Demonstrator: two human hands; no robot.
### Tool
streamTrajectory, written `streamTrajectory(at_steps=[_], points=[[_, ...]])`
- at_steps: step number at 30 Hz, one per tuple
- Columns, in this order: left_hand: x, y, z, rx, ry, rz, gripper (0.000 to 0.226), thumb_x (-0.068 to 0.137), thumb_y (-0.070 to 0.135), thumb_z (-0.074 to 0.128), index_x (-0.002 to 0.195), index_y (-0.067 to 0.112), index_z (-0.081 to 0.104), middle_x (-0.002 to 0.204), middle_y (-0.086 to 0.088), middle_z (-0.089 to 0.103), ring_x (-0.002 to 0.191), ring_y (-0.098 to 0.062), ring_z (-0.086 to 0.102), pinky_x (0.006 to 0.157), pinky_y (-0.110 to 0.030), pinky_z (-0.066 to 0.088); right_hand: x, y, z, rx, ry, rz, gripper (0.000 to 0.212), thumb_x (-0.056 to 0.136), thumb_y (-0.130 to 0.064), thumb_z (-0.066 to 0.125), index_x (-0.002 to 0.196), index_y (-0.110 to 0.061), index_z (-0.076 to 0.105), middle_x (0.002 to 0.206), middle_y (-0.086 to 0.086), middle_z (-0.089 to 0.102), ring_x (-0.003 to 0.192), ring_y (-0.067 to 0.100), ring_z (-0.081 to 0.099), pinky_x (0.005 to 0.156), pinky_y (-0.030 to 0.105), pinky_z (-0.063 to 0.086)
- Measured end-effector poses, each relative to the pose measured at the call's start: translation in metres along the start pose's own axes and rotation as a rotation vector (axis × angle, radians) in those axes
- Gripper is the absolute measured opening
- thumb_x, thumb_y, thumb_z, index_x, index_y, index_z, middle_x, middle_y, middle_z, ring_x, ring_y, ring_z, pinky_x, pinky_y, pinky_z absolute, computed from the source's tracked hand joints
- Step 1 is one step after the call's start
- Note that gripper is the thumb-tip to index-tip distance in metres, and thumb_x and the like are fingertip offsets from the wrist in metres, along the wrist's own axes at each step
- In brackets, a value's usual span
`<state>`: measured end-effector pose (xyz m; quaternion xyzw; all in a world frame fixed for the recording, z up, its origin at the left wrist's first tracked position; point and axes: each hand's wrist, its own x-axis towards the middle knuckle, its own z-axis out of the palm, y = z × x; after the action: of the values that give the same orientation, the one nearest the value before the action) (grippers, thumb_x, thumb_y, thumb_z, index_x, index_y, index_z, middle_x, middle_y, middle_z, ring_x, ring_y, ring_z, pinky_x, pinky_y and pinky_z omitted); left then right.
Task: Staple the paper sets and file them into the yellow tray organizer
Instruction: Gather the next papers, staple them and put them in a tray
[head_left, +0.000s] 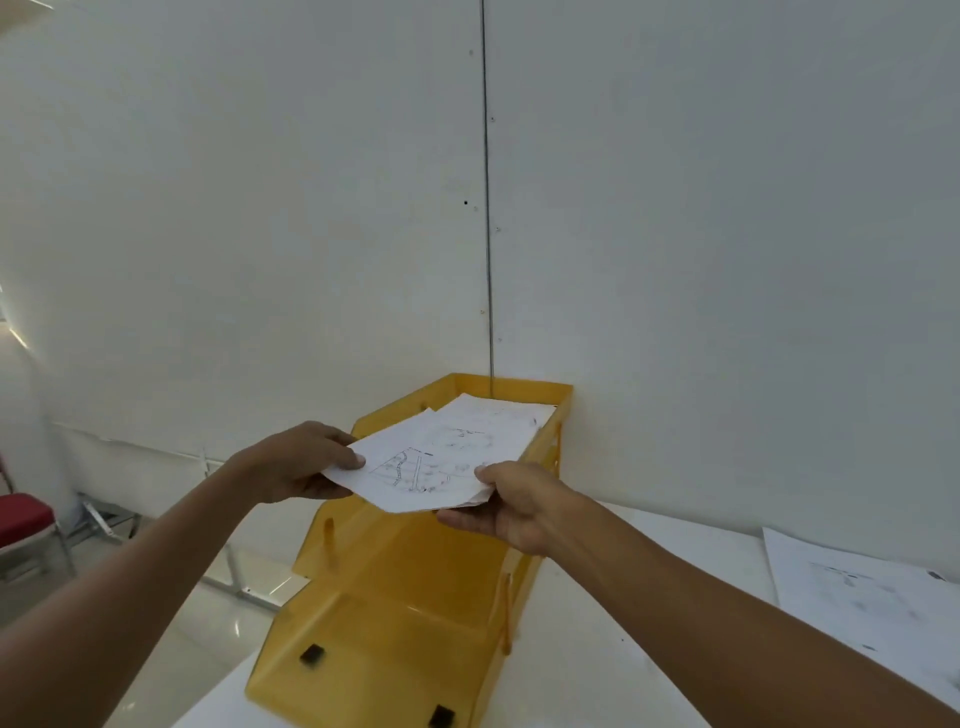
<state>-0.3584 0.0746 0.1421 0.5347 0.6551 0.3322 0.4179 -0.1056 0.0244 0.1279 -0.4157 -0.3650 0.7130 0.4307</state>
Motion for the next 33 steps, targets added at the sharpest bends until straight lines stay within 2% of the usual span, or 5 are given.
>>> streamTrajectory(at_steps=[8, 11, 21, 25, 33], points=[[0.009, 0.002, 0.02, -0.08, 0.163, 0.146, 0.049, 0.097, 0.009, 0.066, 0.14, 0.0, 0.045, 0.123, -0.019, 0.059, 0.087, -0.03, 0.07, 0.057, -0.03, 0.064, 0.005, 0.001, 0.003, 0.226, -0.018, 0.053, 0.017, 0.103, 0.003, 0.04, 0.118, 0.004, 0.047, 0.121, 0.031, 0.062, 0.095, 0.044, 0.069, 0.068, 0.046, 0.063], [0.017, 0.0, 0.03, -0.064, 0.252, 0.21, 0.06, 0.096, 0.02, 0.07, 0.146, 0.006, 0.04, 0.128, -0.018, 0.058, 0.096, -0.036, 0.071, 0.075, -0.04, 0.065, 0.009, 0.004, 0.004, 0.237, 0.009, 0.012, 0.031, 0.103, 0.007, 0.033, 0.133, 0.005, 0.04, 0.124, 0.034, 0.06, 0.103, 0.045, 0.068, 0.071, 0.045, 0.062], [0.049, -0.015, 0.05, 0.477, 0.313, 0.454, 0.033, 0.098, 0.014, 0.066, 0.13, 0.011, 0.064, 0.147, -0.014, 0.055, 0.136, -0.032, 0.049, 0.112, -0.04, 0.038, 0.003, 0.008, -0.013, -0.072, 0.005, 0.038, 0.05, 0.102, -0.002, 0.038, 0.151, -0.009, 0.026, 0.121, 0.027, 0.062, 0.101, 0.041, 0.069, 0.075, 0.046, 0.062], [0.051, -0.017, 0.068, 0.782, 0.468, 0.543, 0.037, 0.099, 0.041, 0.061, 0.131, 0.022, 0.066, 0.163, -0.02, 0.032, 0.152, -0.041, 0.022, 0.12, -0.057, 0.023, -0.001, 0.001, -0.027, -0.421, 0.063, -0.107, 0.036, 0.104, -0.011, 0.044, 0.14, -0.007, 0.044, 0.113, 0.016, 0.067, 0.091, 0.031, 0.073, 0.075, 0.045, 0.063], [0.044, -0.027, 0.085, 0.823, -0.038, 0.514, 0.102, 0.066, 0.102, 0.005, 0.152, 0.054, 0.03, 0.169, 0.009, 0.021, 0.158, -0.026, 0.011, 0.123, -0.061, -0.003, 0.006, -0.007, -0.073, -0.485, 0.397, -0.439, 0.027, 0.101, -0.007, 0.035, 0.103, -0.01, 0.063, 0.094, 0.01, 0.071, 0.069, 0.023, 0.069, 0.06, 0.036, 0.059]])
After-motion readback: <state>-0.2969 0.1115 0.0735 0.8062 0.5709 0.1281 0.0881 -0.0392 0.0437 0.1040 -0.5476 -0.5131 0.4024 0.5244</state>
